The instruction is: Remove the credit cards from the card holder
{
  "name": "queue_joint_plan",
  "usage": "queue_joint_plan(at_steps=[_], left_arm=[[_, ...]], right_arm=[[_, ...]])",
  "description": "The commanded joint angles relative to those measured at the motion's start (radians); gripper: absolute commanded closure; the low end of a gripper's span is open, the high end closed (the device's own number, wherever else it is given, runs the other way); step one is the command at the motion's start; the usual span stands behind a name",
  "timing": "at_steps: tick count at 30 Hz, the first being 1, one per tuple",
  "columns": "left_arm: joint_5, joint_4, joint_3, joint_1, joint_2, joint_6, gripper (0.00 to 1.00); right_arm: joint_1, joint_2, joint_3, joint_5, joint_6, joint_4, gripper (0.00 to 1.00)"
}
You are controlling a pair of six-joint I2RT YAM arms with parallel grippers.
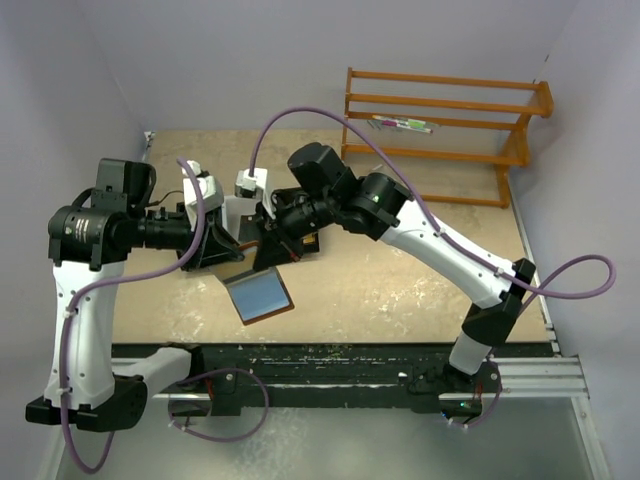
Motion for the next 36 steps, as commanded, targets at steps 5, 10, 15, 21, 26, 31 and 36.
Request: queue_joint_plan(at_steps=[5, 10, 15, 21, 26, 31, 36], left_arm=[[0.094, -0.017, -0.047, -0.021, -0.049, 0.035, 0.75], [0.123, -0.016, -0.082, -0.021, -0.06, 0.012, 0.71], [0.142, -0.016, -0.082, -0.02, -0.07, 0.006, 0.73], [0.155, 0.038, -0.028, -0.021, -0.035, -0.075, 1.0], [0.15, 0.289, 0.021, -0.02, -0.058, -0.355, 1.0], [0.105, 0.583, 0.005, -0.019, -0.112, -0.661, 1.0], [0.109, 0.644, -0.006, -0.018, -0.117, -0.751, 1.0]], right_arm=[[-0.009, -0.003, 0.09, -0.015, -0.025, -0.02, 1.0], [-0.009, -0.023, 0.061, -0.049, -0.002, 0.038, 1.0], [-0.011, -0.034, 0.052, -0.042, 0.005, 0.063, 1.0], [-0.041, -0.104, -0.046, 0.003, 0.089, 0.21, 0.47], [-0.152, -0.34, -0.503, -0.05, 0.488, 0.822, 0.25], [-0.153, -0.501, -0.89, 0.04, 0.778, 1.386, 0.22], [-0.153, -0.495, -0.924, 0.043, 0.859, 1.51, 0.27]])
